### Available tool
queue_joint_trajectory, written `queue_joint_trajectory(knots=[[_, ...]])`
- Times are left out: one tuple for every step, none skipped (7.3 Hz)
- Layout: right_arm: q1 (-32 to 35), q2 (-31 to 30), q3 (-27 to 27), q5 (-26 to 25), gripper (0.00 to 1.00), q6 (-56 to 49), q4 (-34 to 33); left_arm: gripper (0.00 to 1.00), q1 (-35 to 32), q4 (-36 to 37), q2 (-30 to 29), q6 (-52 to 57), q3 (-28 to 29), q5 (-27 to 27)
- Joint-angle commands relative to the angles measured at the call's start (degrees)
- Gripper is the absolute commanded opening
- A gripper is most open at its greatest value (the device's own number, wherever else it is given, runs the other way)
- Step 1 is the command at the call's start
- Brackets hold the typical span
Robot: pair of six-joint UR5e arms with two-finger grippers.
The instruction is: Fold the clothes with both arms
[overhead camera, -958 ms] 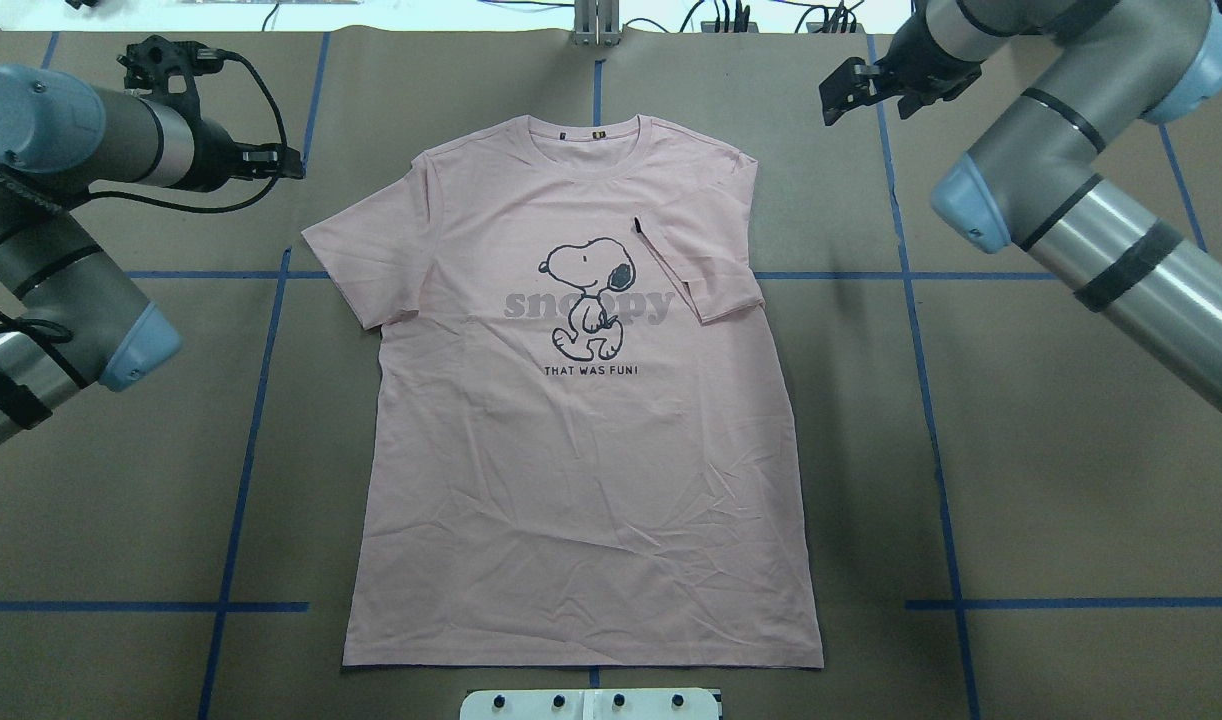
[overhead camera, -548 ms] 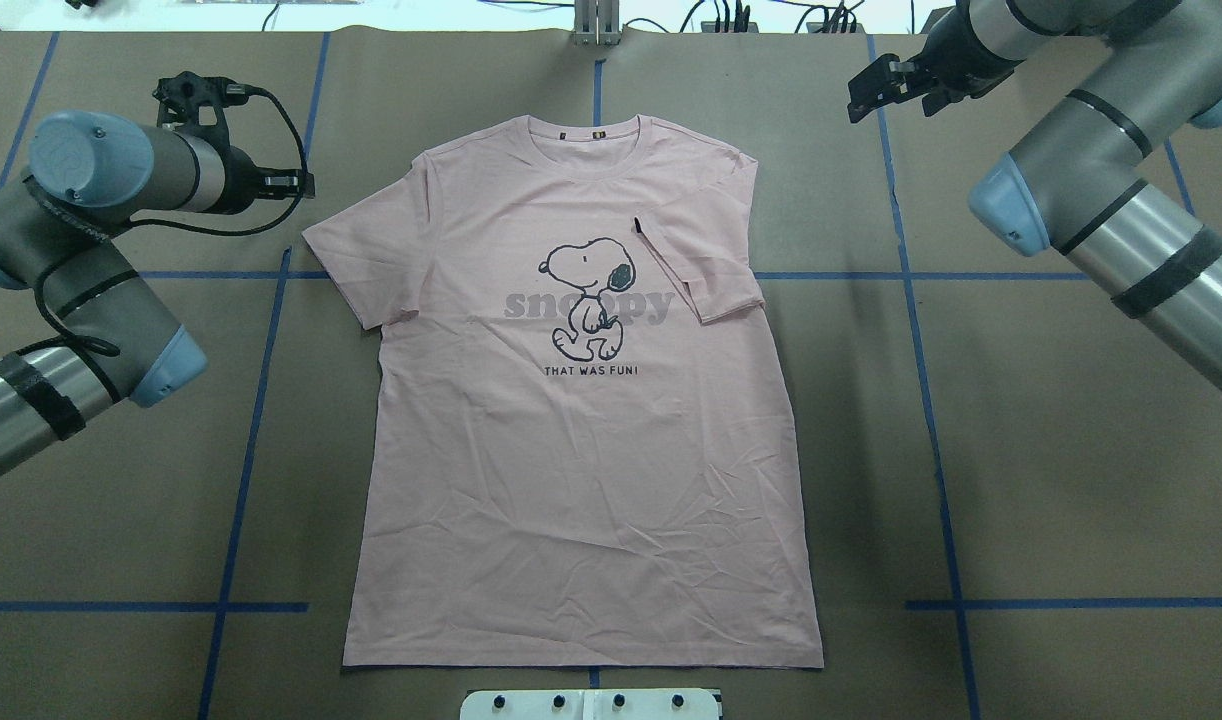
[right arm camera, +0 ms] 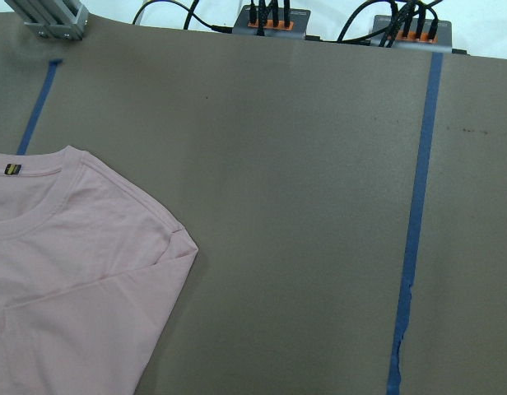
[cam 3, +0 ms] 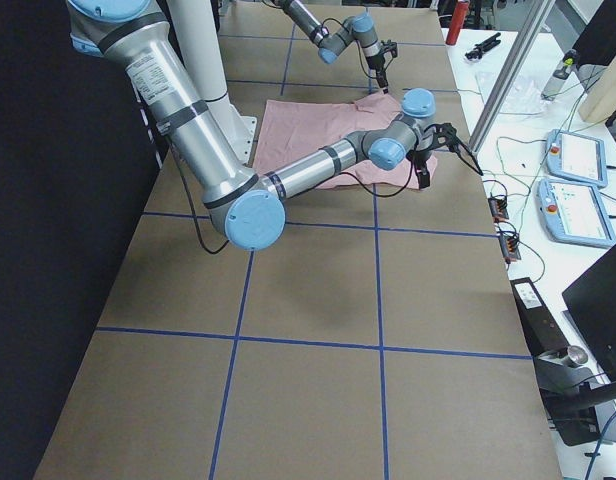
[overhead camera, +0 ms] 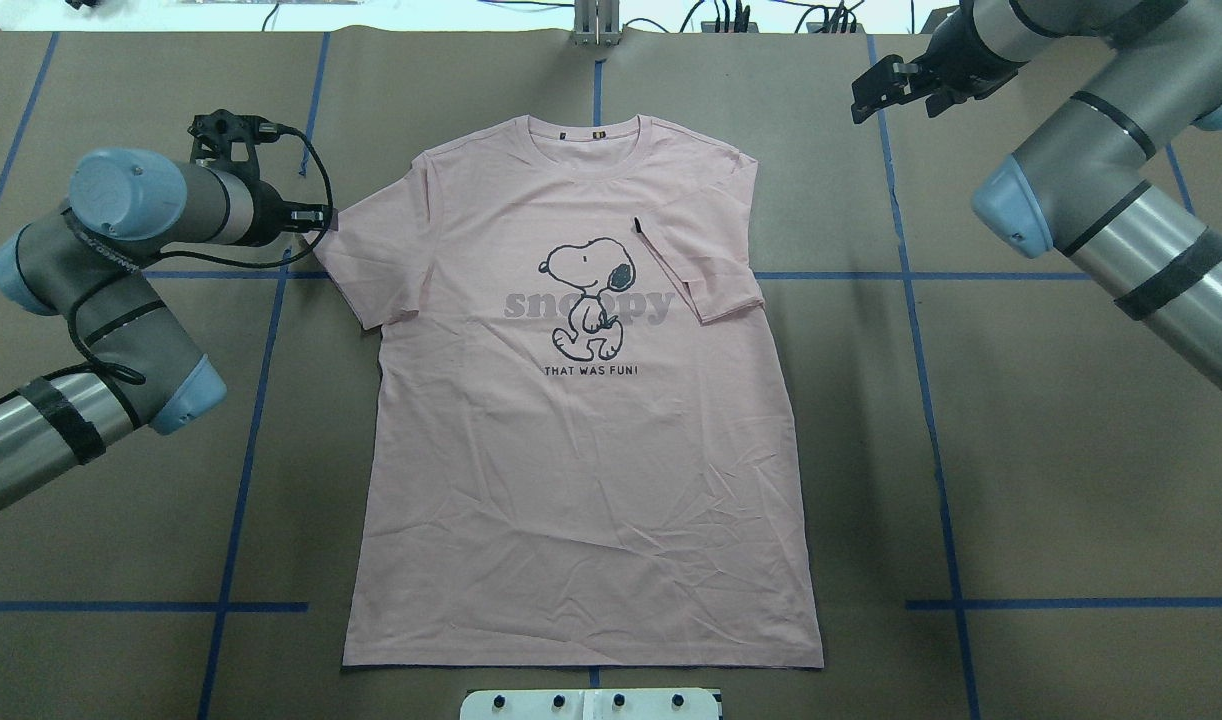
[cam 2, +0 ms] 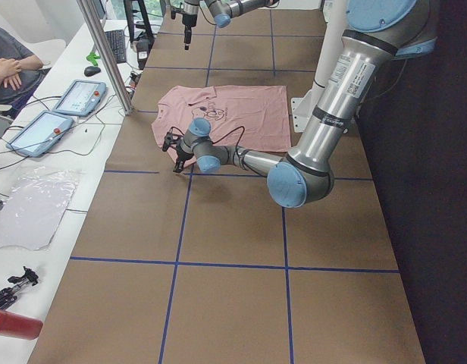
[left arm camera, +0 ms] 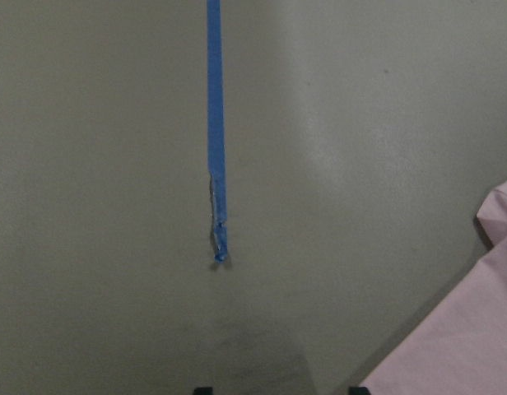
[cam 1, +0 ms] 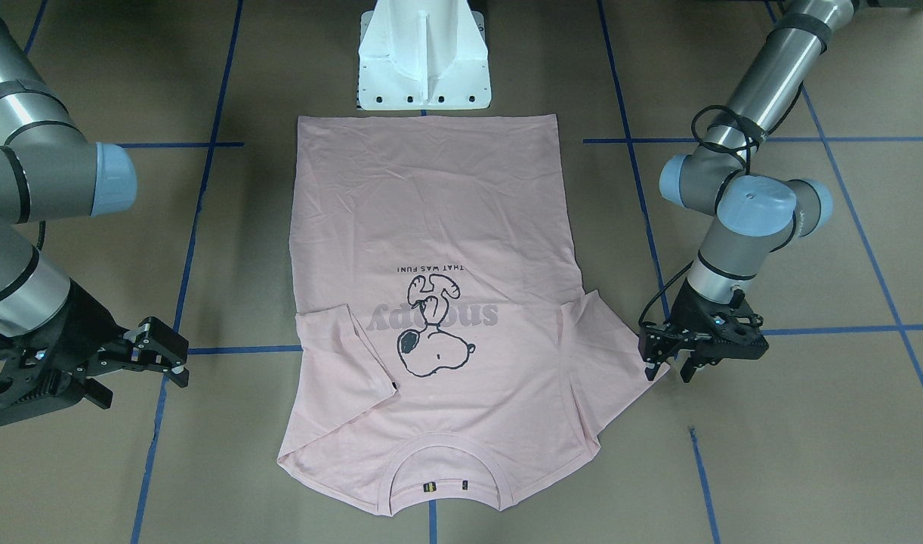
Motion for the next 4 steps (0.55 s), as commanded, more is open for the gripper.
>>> queue_joint_trajectory(knots=[[0.0,-0.4,0.0,-0.1,1.0,0.0,0.1,0.22,0.6,0.0,0.0,0.0,-0.3,0.0],[0.0,-0.4,0.1,-0.1,1.0,0.1,0.1,0.0,0.5,0.0,0.3,0.2,-0.5,-0.1],[0.0,-0.5,0.1,-0.2,1.0,0.1,0.1,0.0,0.5,0.2,0.7,0.4,-1.7,0.0],[0.0,-0.6,0.1,-0.2,1.0,0.2,0.1,0.0,0.5,0.6,1.1,0.6,-3.4,0.0]])
